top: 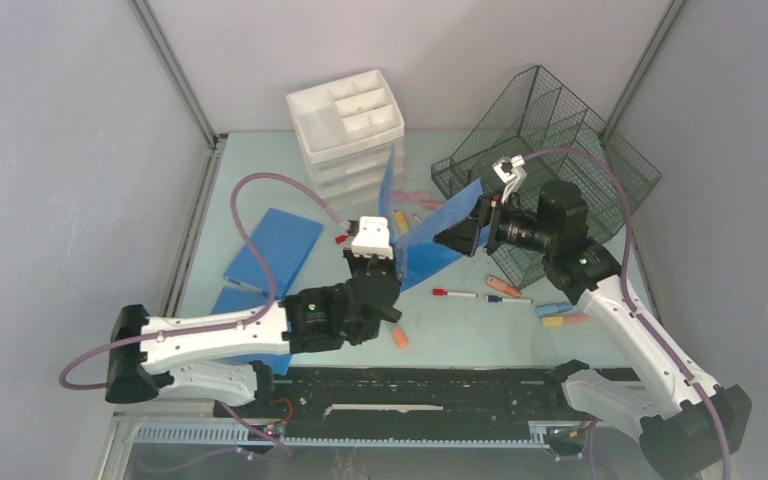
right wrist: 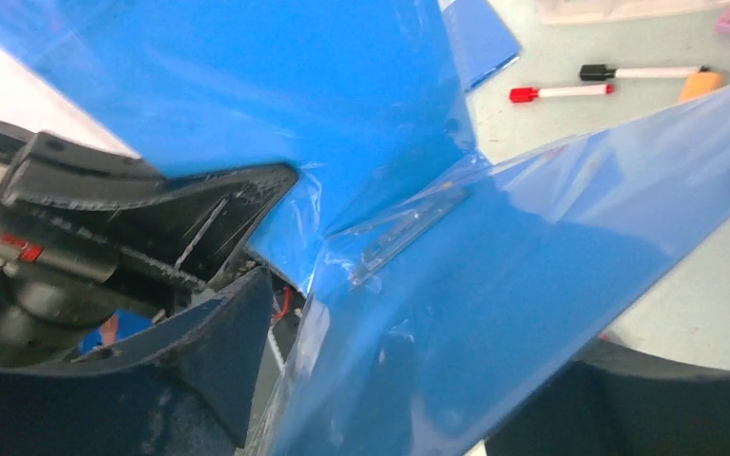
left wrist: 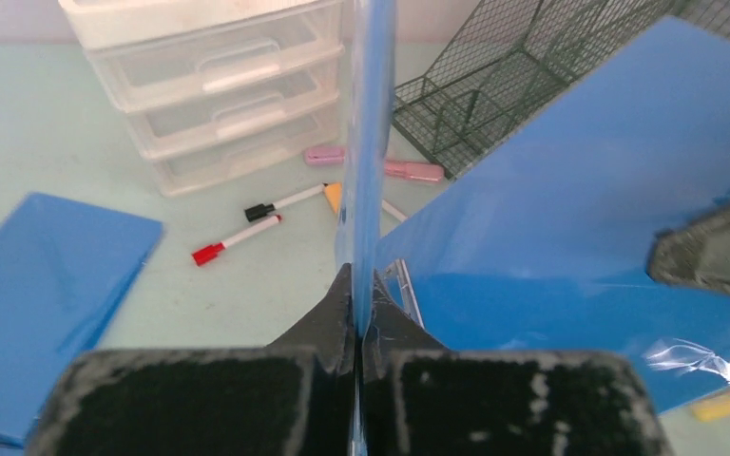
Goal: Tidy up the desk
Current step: Place the folder in the storage box.
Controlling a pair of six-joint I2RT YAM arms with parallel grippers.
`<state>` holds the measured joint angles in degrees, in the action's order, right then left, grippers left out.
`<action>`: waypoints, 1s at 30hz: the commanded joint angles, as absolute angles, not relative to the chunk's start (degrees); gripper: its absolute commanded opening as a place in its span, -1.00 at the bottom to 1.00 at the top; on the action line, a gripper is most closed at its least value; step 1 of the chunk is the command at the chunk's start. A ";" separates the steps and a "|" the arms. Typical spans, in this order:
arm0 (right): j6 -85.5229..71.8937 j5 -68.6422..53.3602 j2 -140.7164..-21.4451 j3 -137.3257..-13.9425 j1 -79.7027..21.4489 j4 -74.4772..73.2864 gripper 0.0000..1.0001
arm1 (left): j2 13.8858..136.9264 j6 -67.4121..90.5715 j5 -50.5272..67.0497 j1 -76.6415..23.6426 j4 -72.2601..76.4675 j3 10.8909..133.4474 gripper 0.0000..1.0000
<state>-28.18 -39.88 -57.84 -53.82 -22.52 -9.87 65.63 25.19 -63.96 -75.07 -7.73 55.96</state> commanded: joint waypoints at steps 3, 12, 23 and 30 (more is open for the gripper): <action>-25.71 -37.00 -57.22 -54.32 -22.00 -9.71 0.15 | 71.64 13.66 -77.09 -78.98 -2.03 61.92 -1.00; -25.34 -39.00 -57.21 -54.32 -20.47 -9.76 -1.00 | 71.99 12.95 -72.59 -79.40 -2.06 61.67 -0.68; -23.82 -50.49 -56.83 -54.13 -15.06 -8.86 -1.00 | 53.00 16.79 -36.80 -77.48 10.93 43.04 0.70; -24.20 -61.70 -56.34 -51.87 -10.31 -3.59 -1.00 | 32.12 24.95 -13.38 -69.62 22.79 24.03 0.95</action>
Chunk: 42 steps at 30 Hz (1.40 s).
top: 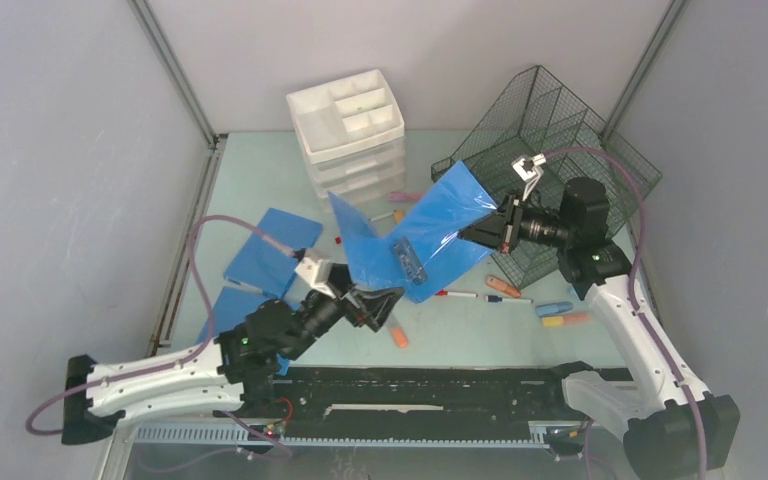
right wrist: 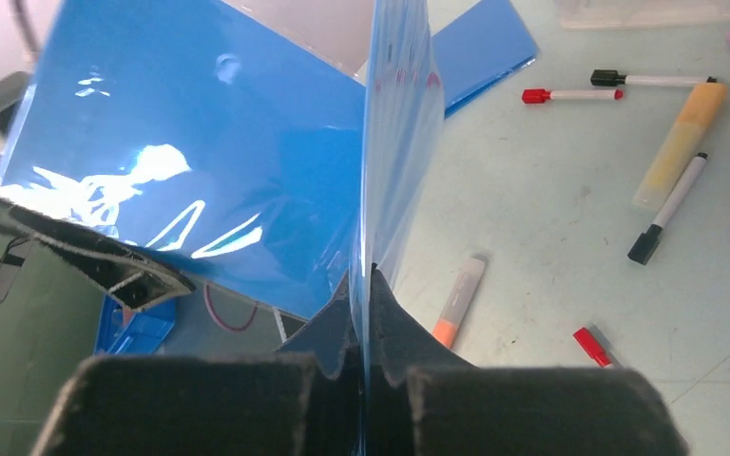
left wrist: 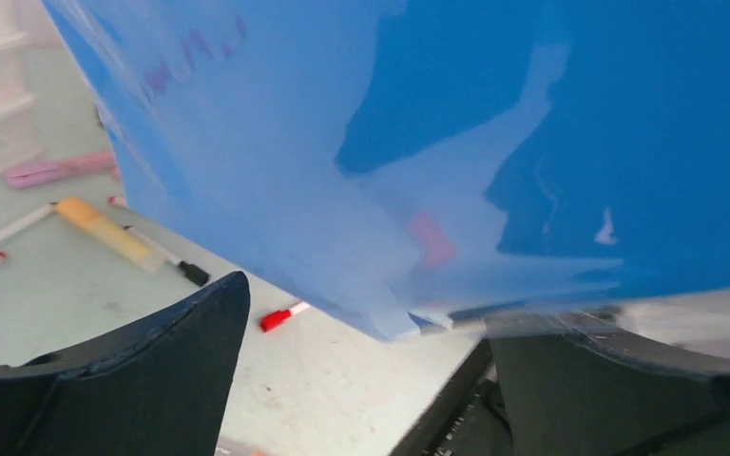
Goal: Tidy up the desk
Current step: Place the folder in the storage box.
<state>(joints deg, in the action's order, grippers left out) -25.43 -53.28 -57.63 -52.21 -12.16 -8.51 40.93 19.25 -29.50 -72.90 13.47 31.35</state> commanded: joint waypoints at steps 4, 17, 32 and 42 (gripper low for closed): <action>-25.54 -63.10 -55.62 -51.43 -8.02 -2.55 -1.00 | 22.91 25.67 -10.59 -68.30 20.36 20.09 1.00; -31.40 -66.16 -55.31 -49.70 -3.15 3.23 -1.00 | 27.84 23.92 -12.01 -66.47 10.79 26.18 1.00; -35.33 -74.49 -56.66 -48.87 -4.44 9.68 -1.00 | 47.71 46.57 8.06 -52.94 65.20 9.91 1.00; -34.73 -76.86 -58.56 -48.87 -8.77 10.77 -1.00 | 67.79 54.13 16.60 -49.64 86.44 16.21 0.78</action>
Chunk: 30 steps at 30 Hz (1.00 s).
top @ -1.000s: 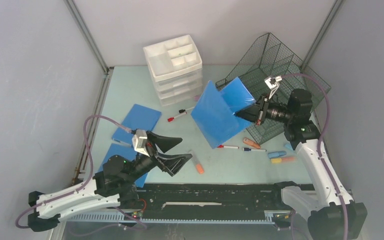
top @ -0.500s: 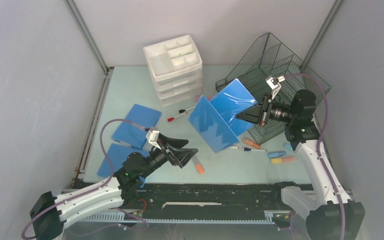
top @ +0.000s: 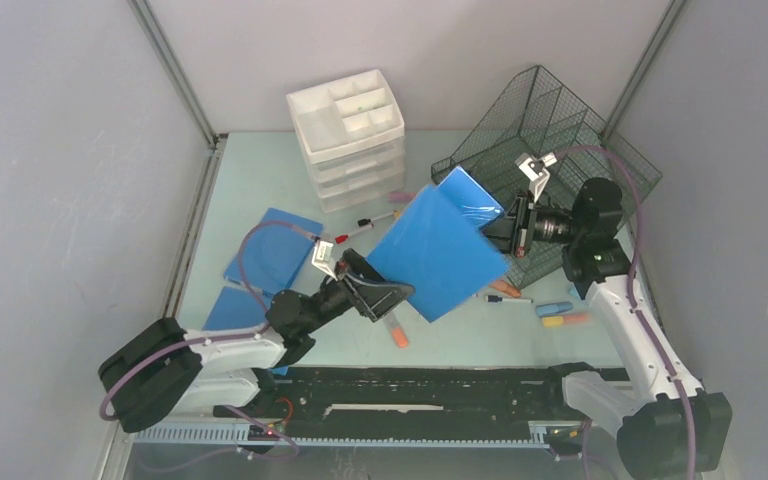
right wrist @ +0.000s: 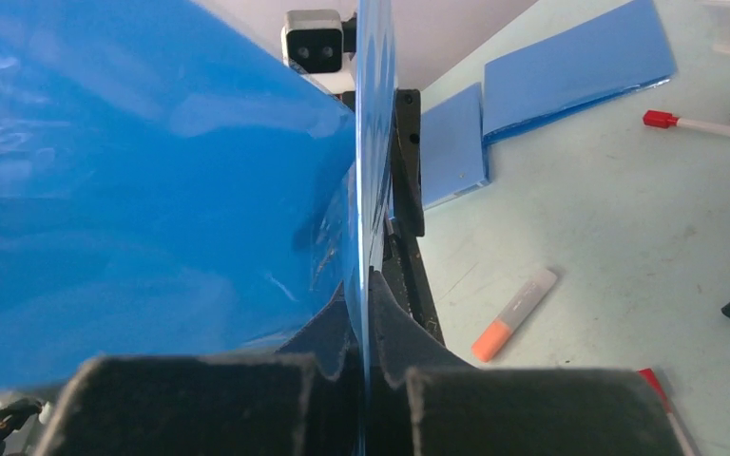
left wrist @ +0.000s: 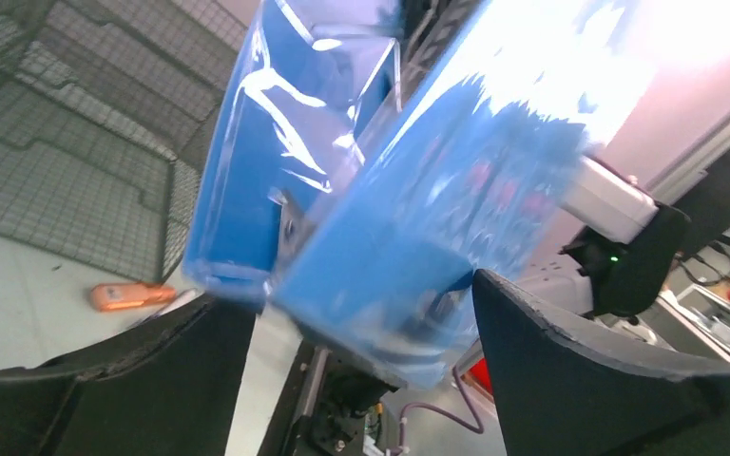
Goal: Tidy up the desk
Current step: Place the folder in the storage box.
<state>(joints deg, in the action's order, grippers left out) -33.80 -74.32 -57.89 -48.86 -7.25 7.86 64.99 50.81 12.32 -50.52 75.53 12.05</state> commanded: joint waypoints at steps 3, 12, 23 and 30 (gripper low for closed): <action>-34.00 -77.43 -59.17 -48.86 -10.30 10.63 -1.00 | 68.16 53.62 17.86 -49.32 86.57 17.38 0.51; -31.33 -76.56 -60.04 -48.90 -12.24 9.23 -1.00 | 69.79 55.95 23.26 -48.57 86.48 18.85 -0.52; -18.50 -73.08 -58.20 -51.59 -11.96 -3.75 -0.34 | 65.64 60.77 21.84 -45.13 86.49 13.99 -1.00; -17.06 -73.32 -57.96 -51.59 -12.00 -4.29 0.09 | 58.45 64.35 16.72 -43.49 86.48 8.57 -1.00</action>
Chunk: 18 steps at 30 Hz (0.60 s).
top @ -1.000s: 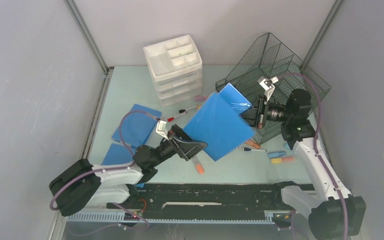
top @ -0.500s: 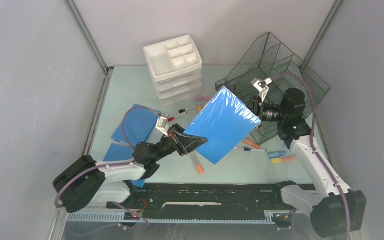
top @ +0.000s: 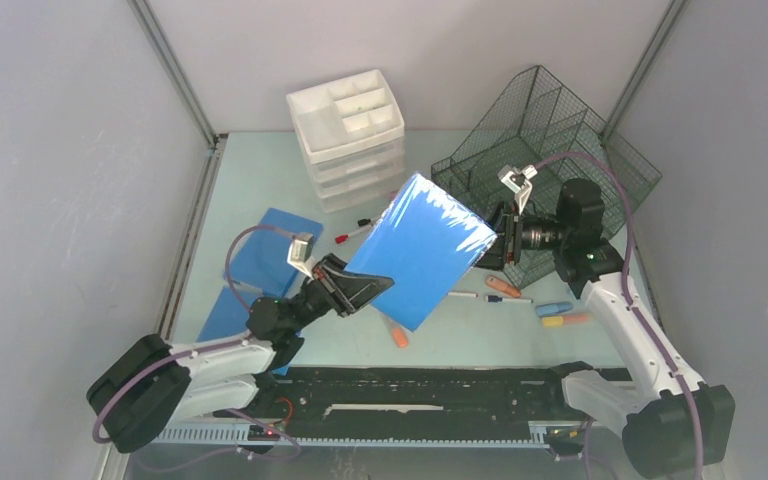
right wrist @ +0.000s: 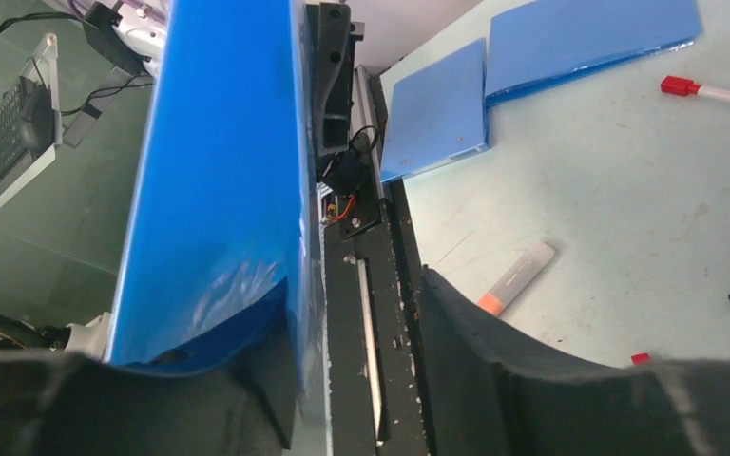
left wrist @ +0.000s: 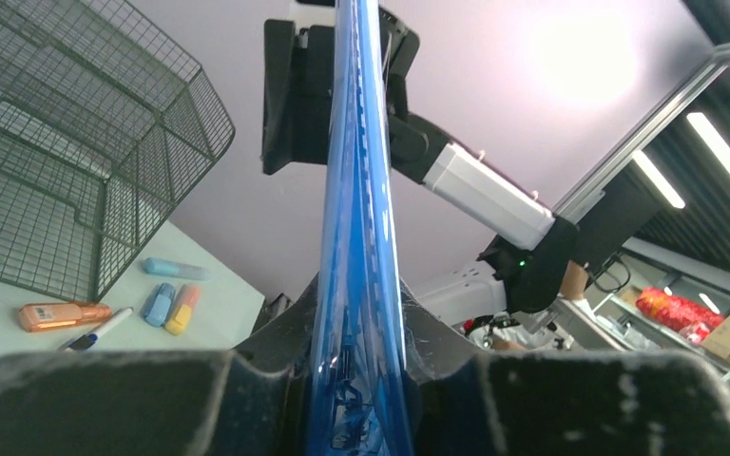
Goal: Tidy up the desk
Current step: Place the folder in the storage box.
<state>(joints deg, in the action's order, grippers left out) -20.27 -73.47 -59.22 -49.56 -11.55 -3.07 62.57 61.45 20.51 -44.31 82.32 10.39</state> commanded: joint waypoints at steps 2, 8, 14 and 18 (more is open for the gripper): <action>-16.73 -73.19 -57.82 -51.60 -11.75 -4.54 0.24 | 56.68 65.22 15.26 -43.22 86.48 7.39 -1.00; -12.87 -73.95 -56.61 -52.93 -10.00 -8.57 0.89 | 53.03 69.24 12.46 -40.15 86.40 2.61 -1.00; -13.27 -77.57 -56.24 -52.87 -10.39 -8.06 0.99 | 49.98 70.18 13.40 -37.97 84.26 1.43 -1.00; -16.94 -74.18 -57.71 -51.65 -14.11 -4.33 0.99 | 52.22 69.97 17.14 -38.04 83.24 4.61 -1.00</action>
<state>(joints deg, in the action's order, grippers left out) -14.66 -75.46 -56.90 -50.41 -11.07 -7.92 50.96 69.21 14.06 -38.33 82.32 0.91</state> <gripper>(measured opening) 0.993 0.249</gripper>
